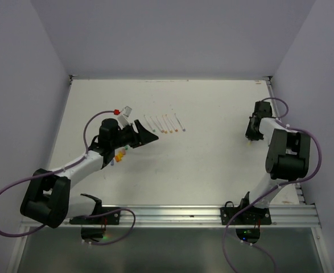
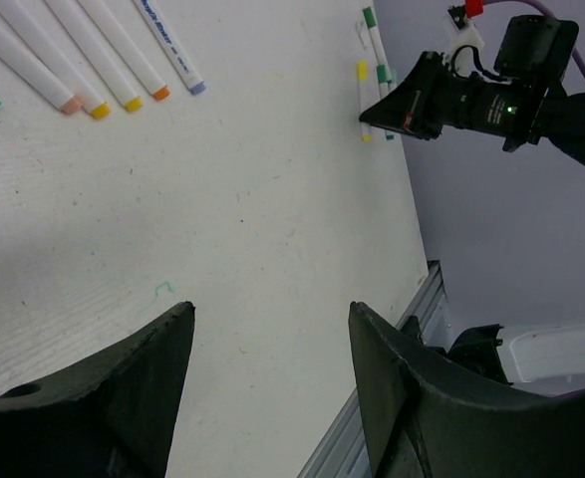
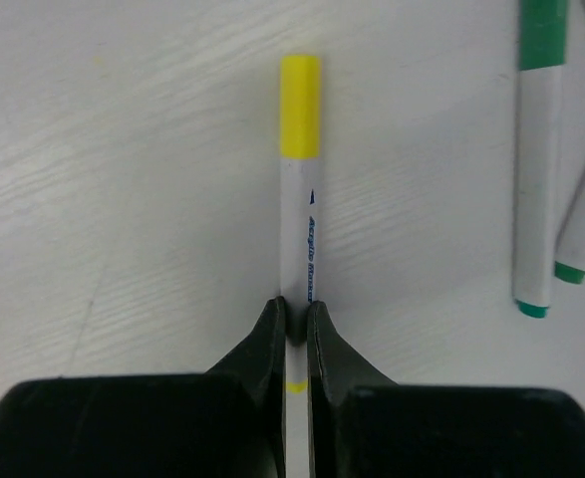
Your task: Open the pen caps
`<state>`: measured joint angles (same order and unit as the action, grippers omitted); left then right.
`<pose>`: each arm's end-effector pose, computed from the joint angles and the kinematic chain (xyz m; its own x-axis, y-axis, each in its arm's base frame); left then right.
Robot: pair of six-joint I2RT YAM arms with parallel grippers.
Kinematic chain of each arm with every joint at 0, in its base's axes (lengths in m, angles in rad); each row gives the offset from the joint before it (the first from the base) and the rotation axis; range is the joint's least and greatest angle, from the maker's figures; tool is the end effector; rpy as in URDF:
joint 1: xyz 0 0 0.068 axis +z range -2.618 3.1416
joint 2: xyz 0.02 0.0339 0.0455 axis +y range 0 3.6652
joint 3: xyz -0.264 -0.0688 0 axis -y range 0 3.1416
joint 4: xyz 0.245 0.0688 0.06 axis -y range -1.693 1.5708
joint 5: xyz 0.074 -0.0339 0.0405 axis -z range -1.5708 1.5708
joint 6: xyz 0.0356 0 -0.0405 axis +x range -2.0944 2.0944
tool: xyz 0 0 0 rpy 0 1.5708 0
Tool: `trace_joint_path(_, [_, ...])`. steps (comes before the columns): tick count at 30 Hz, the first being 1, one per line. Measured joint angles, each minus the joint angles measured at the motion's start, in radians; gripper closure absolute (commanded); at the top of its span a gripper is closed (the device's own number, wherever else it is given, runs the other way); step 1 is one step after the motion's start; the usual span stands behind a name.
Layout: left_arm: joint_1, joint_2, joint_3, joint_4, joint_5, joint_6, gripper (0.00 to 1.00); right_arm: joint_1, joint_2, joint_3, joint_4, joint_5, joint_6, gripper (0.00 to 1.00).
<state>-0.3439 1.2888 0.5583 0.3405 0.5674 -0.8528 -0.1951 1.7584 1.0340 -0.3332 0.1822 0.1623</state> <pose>0.2433 -0.1075 0.2087 -0.8021 -0.3874 -0.4546 0.2254 0.5086 -0.8310 0.3382 -0.0734 0.1605 -0.7985 0.3198 -0.5100 0.4124 0.9078 -0.0764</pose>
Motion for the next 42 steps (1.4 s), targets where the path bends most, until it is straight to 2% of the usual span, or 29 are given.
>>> trace_joint_path(5, [0.000, -0.062, 0.001, -0.047, -0.028, 0.002, 0.34, 0.136, -0.028, -0.001, -0.023, 0.000, 0.000, 1.00])
trace_joint_path(10, [0.000, -0.101, 0.037, -0.124, -0.061, 0.012, 0.35, 0.283, -0.146, -0.002, -0.040, -0.058, 0.002, 1.00])
trace_joint_path(17, [0.000, -0.051, 0.129, -0.121, -0.014, 0.006, 0.37, 0.520, -0.315, -0.006, -0.018, -0.309, 0.008, 1.00])
trace_joint_path(25, [0.000, 0.053, 0.177, -0.068, 0.039, -0.031, 0.38, 0.750, -0.319, -0.001, 0.056, -0.542, 0.064, 1.00])
trace_joint_path(35, [0.000, 0.088, 0.207, -0.042, 0.037, -0.053, 0.41, 0.896, -0.257, 0.068, 0.109, -0.592, 0.106, 1.00])
trace_joint_path(42, [0.000, 0.088, 0.207, -0.042, 0.031, -0.054, 0.55, 0.895, -0.256, 0.068, 0.124, -0.589, 0.117, 1.00])
